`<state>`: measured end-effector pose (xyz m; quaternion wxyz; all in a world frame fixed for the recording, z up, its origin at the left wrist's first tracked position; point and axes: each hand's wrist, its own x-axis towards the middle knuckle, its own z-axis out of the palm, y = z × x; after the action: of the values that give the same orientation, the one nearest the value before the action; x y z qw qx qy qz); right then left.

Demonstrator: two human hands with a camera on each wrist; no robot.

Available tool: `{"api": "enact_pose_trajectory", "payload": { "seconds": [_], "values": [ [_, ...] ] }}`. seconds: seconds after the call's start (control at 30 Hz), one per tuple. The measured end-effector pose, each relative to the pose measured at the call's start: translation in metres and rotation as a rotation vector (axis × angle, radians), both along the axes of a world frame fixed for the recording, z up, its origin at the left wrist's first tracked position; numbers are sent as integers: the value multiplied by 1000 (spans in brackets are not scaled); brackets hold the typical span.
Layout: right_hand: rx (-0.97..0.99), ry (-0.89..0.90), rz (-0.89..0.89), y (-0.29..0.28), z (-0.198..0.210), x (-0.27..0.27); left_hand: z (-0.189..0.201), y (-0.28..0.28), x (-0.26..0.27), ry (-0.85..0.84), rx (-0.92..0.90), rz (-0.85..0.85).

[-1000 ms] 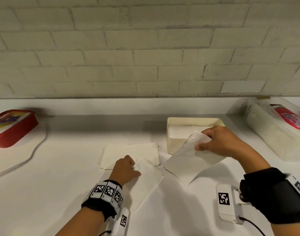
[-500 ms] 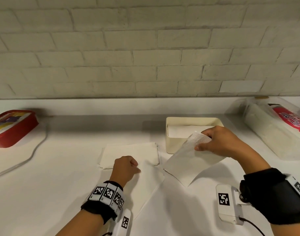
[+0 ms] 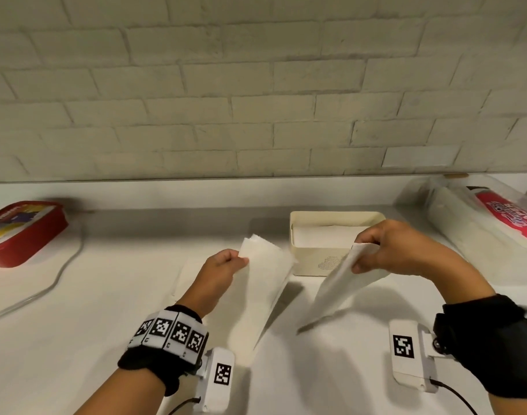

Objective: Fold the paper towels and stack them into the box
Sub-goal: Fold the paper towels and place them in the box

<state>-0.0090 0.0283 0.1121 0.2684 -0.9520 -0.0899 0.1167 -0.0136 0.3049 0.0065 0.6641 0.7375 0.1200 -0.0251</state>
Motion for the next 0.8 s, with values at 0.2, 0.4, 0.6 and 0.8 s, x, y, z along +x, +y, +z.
{"api": "enact_pose_trajectory", "payload": {
  "seconds": [0.2,0.4,0.6,0.8],
  "values": [
    [29,4,58,-5,16,-3,23,1,8,-9,-403,70],
    [16,-28,146,3,32,-7,43,-17,12,-93,-411,53],
    [28,-140,189,29,40,-6,54,-48,11,-115,-224,-41],
    [93,-253,112,45,30,11,68,-72,1,-166,-170,-215]
  ]
}}
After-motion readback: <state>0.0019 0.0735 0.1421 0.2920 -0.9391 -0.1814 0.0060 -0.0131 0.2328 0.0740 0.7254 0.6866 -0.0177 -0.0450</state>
